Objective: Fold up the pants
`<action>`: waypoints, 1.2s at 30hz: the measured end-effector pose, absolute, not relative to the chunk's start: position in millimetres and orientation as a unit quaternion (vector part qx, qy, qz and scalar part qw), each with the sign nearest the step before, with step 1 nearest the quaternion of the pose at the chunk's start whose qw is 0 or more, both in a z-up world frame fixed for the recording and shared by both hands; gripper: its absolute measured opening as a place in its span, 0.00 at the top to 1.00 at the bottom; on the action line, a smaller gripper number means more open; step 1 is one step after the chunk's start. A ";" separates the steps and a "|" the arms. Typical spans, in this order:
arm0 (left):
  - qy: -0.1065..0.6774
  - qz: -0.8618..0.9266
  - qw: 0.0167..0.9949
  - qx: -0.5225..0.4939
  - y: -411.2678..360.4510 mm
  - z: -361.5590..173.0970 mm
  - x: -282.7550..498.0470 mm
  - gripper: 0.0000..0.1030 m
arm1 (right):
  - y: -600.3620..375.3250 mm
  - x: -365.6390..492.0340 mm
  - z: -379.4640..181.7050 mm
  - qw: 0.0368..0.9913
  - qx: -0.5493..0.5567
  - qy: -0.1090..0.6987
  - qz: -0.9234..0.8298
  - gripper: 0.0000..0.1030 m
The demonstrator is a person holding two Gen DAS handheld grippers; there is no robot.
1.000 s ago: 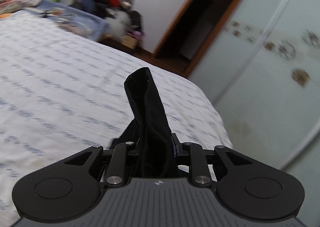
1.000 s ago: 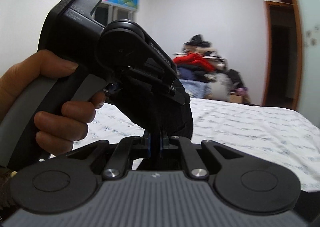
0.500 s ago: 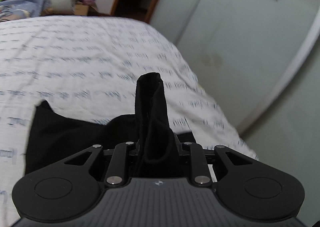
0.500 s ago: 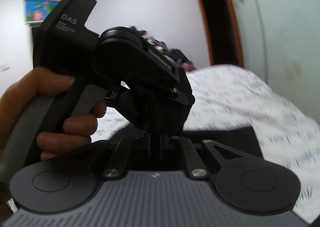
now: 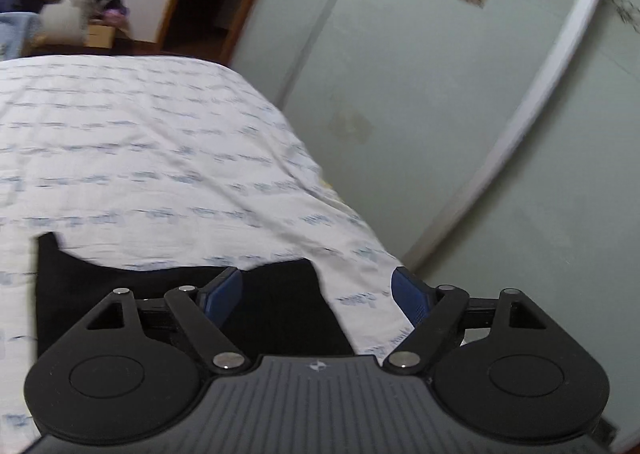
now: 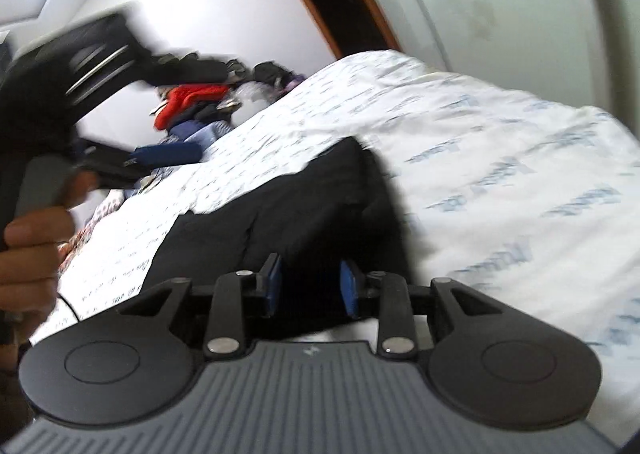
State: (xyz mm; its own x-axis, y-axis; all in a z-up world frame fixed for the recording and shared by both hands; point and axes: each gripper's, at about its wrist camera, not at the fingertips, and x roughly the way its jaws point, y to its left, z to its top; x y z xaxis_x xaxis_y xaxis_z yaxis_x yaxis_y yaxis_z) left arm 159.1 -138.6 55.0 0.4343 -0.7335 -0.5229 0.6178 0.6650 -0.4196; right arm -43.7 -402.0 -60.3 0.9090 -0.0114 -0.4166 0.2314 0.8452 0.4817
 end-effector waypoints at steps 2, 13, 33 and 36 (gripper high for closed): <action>0.355 -0.368 0.856 -0.070 -121.9 49.3 161.1 0.20 | -400.6 -62.2 -49.7 0.945 0.245 0.189 -0.105 0.69; 0.360 -0.253 0.896 0.062 -93.9 -13.9 135.4 0.20 | -385.0 -9.7 -35.3 0.956 0.145 0.231 -0.112 0.58; 0.327 -0.226 0.914 0.080 -101.1 -0.7 182.4 0.20 | -383.8 5.7 -2.5 0.967 0.095 0.205 -0.122 0.77; 0.357 -0.205 0.909 0.059 -101.2 -10.3 223.4 0.20 | -378.2 56.5 -0.4 0.967 0.074 0.237 -0.062 0.78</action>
State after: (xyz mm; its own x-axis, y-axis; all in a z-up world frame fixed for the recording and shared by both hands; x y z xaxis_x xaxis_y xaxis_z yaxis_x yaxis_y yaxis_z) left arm 223.4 -101.2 -10.3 0.6613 -0.3300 -0.6737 0.4143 0.9093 -0.0388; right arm 56.5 -378.2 -0.4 0.8796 -0.0854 -0.4680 0.1557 0.9813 0.1136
